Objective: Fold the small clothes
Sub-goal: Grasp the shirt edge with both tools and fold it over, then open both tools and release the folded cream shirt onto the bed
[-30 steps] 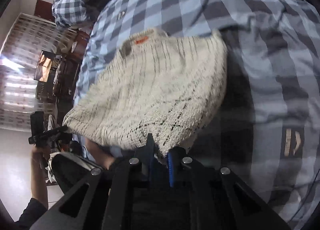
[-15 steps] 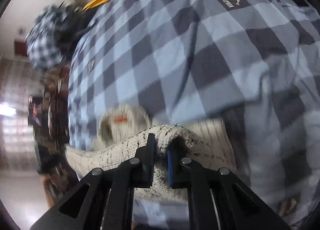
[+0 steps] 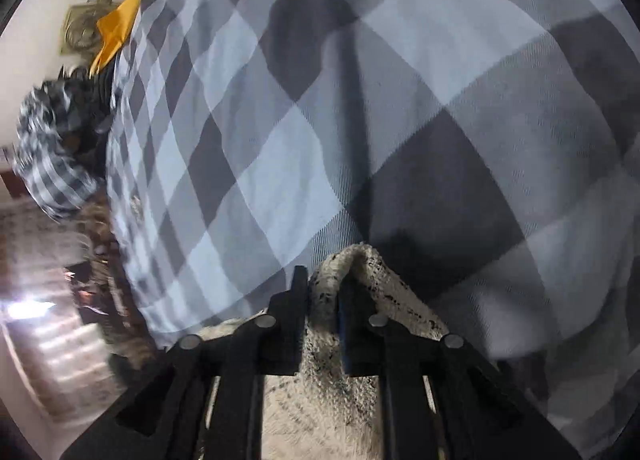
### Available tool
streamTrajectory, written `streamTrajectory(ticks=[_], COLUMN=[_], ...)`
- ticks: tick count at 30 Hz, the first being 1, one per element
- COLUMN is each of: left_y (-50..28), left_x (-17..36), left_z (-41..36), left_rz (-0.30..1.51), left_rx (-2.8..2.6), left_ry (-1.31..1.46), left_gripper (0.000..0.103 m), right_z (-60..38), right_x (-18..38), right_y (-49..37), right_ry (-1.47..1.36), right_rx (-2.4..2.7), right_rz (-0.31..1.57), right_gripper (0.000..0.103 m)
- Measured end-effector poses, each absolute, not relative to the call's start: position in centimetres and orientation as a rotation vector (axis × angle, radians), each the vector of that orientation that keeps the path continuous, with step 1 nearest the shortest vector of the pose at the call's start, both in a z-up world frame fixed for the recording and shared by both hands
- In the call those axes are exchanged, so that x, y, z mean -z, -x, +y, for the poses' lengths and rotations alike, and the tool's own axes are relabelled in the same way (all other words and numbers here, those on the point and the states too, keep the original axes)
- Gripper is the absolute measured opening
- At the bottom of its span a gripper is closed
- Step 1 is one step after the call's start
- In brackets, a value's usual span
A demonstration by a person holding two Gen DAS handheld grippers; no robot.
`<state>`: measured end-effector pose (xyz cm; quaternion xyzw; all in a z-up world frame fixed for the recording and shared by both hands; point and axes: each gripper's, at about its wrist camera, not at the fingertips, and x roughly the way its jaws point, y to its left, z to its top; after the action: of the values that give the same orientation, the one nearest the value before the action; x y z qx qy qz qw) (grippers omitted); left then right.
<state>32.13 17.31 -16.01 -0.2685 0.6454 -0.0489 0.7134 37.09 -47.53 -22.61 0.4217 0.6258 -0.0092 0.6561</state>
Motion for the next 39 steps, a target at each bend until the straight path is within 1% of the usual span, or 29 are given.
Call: streamTrajectory(ticks=[1, 2, 3, 4, 5, 6, 7, 9, 12, 13, 14, 15, 18, 21, 23, 27, 30, 33, 34, 35, 36, 37, 39], left_y=[-31.9, -31.7, -31.4, -30.8, -30.5, -29.9, -28.8, -27.1, -22.8, -21.6, -20.6, -20.1, -18.5, -18.1, -18.4, -19.3, -18.6, -17.8, -17.5, -17.7, -17.9, -18.3, -18.8], left_x=[15.0, 14.1, 12.8, 10.9, 9.8, 8.2, 6.4, 4.3, 1.4, 1.0, 1.0, 1.1, 3.6, 7.5, 9.9, 14.2, 15.2, 14.8, 14.5, 14.4, 14.4, 14.4, 14.0], left_z=[17.6, 17.8, 17.9, 18.0, 18.1, 17.9, 17.3, 16.1, 11.3, 9.5, 7.8, 6.5, 2.4, -0.8, -2.1, -2.2, -1.9, -1.7, -1.3, -0.8, 0.2, 2.4, 5.9], left_rz=[1.43, 1.424, 1.412, 1.388, 1.363, 1.324, 1.295, 1.261, 1.147, 1.116, 1.101, 1.09, 1.083, 1.107, 1.12, 1.129, 1.092, 1.061, 1.049, 1.042, 1.039, 1.055, 1.092], left_rx=[0.101, 0.095, 0.086, 0.068, 0.056, 0.055, 0.078, 0.072, 0.067, 0.107, 0.147, 0.177, 0.281, 0.381, 0.328, 0.243, 0.252, 0.246, 0.222, 0.166, 0.084, 0.031, 0.051], left_ry=[0.573, 0.55, 0.513, 0.46, 0.445, 0.423, 0.398, 0.339, 0.117, 0.081, 0.061, 0.054, 0.074, 0.114, 0.063, -0.078, -0.16, -0.23, -0.26, -0.299, -0.343, -0.327, -0.17], left_gripper=[0.014, 0.02, 0.045, 0.07, 0.103, 0.103, 0.103, 0.103, 0.103, 0.103, 0.103, 0.103, 0.103, 0.103, 0.103, 0.103, 0.103, 0.103, 0.103, 0.103, 0.103, 0.103, 0.103], right_z=[-48.3, -48.8, -49.2, -49.1, -48.7, -47.6, -46.5, -42.8, -36.7, -34.6, -32.2, -30.6, -25.2, -22.3, -21.9, -21.3, -22.3, -25.1, -26.4, -28.0, -30.2, -32.1, -35.5], right_x=[21.1, 19.5, 17.2, 15.0, 13.1, 10.7, 9.3, 6.3, 3.9, 3.6, 3.5, 3.9, 6.3, 9.7, 12.5, 18.9, 19.4, 18.6, 18.4, 18.4, 18.5, 18.5, 18.2], right_y=[-37.0, -36.5, -35.9, -35.4, -34.8, -34.0, -33.4, -31.3, -27.6, -26.3, -25.4, -24.4, -23.8, -23.6, -23.9, -25.2, -25.1, -24.9, -24.8, -24.8, -25.0, -25.1, -25.1], right_ry=[-0.934, -0.902, -0.835, -0.753, -0.683, -0.605, -0.563, -0.465, -0.331, -0.302, -0.275, -0.261, -0.224, -0.193, -0.168, -0.006, 0.053, 0.238, 0.282, 0.288, 0.244, 0.177, 0.012], right_rx=[0.046, 0.081, 0.134, 0.179, 0.207, 0.219, 0.211, 0.155, 0.059, 0.032, 0.004, -0.023, -0.128, -0.265, -0.227, -0.195, -0.222, 0.035, 0.114, 0.175, 0.231, 0.266, 0.298], right_rz=[1.401, 1.381, 1.355, 1.336, 1.321, 1.298, 1.287, 1.27, 1.265, 1.258, 1.25, 1.237, 1.227, 1.134, 1.122, 1.259, 1.261, 1.233, 1.219, 1.22, 1.246, 1.266, 1.288], right_gripper=[0.025, 0.037, 0.043, 0.053, 0.058, 0.059, 0.059, 0.059, 0.061, 0.066, 0.074, 0.076, 0.077, 0.077, 0.077, 0.077, 0.076, 0.076, 0.078, 0.089, 0.096, 0.101, 0.101])
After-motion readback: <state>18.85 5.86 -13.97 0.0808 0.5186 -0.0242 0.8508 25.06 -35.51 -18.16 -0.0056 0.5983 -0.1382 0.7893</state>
